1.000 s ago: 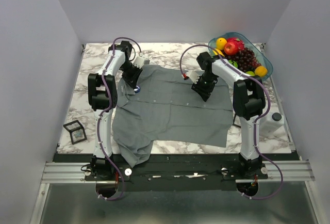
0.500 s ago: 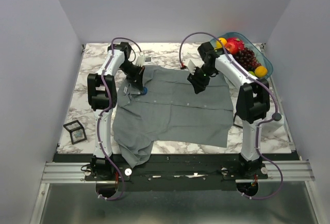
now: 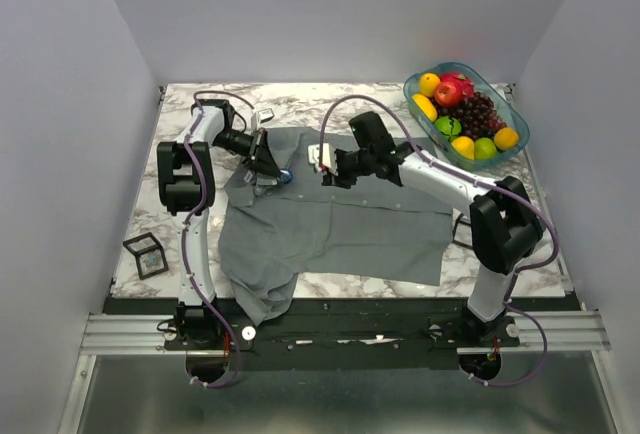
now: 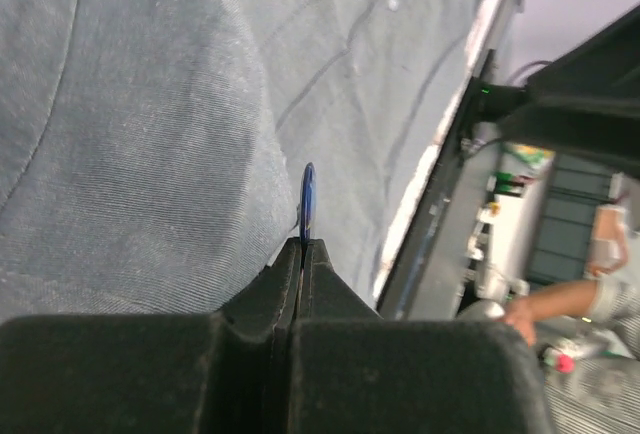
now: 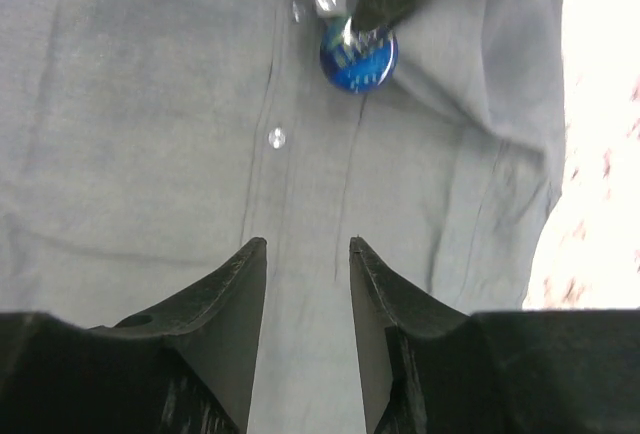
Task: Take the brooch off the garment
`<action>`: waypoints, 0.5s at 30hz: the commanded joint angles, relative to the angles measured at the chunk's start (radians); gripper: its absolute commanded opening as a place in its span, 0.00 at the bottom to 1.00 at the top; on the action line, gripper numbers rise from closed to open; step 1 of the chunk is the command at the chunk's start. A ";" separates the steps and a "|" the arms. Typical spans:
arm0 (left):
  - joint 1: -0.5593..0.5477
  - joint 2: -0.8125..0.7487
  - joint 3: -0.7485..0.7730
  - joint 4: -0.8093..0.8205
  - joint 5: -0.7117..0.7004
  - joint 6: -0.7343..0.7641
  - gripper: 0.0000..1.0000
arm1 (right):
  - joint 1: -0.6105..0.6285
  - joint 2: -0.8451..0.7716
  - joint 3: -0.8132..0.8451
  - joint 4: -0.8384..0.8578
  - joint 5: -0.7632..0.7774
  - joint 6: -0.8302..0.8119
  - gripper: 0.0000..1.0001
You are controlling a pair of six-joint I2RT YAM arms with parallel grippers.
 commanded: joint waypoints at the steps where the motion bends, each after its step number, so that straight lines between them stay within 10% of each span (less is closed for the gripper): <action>1: -0.009 -0.084 -0.069 -0.181 0.154 -0.015 0.00 | 0.027 -0.047 -0.186 0.488 -0.056 -0.148 0.47; 11: -0.016 -0.162 -0.299 -0.120 0.351 -0.144 0.00 | 0.070 0.026 -0.232 0.731 -0.144 -0.282 0.48; 15: -0.023 -0.195 -0.448 0.086 0.563 -0.434 0.00 | 0.081 0.039 -0.221 0.651 -0.204 -0.378 0.47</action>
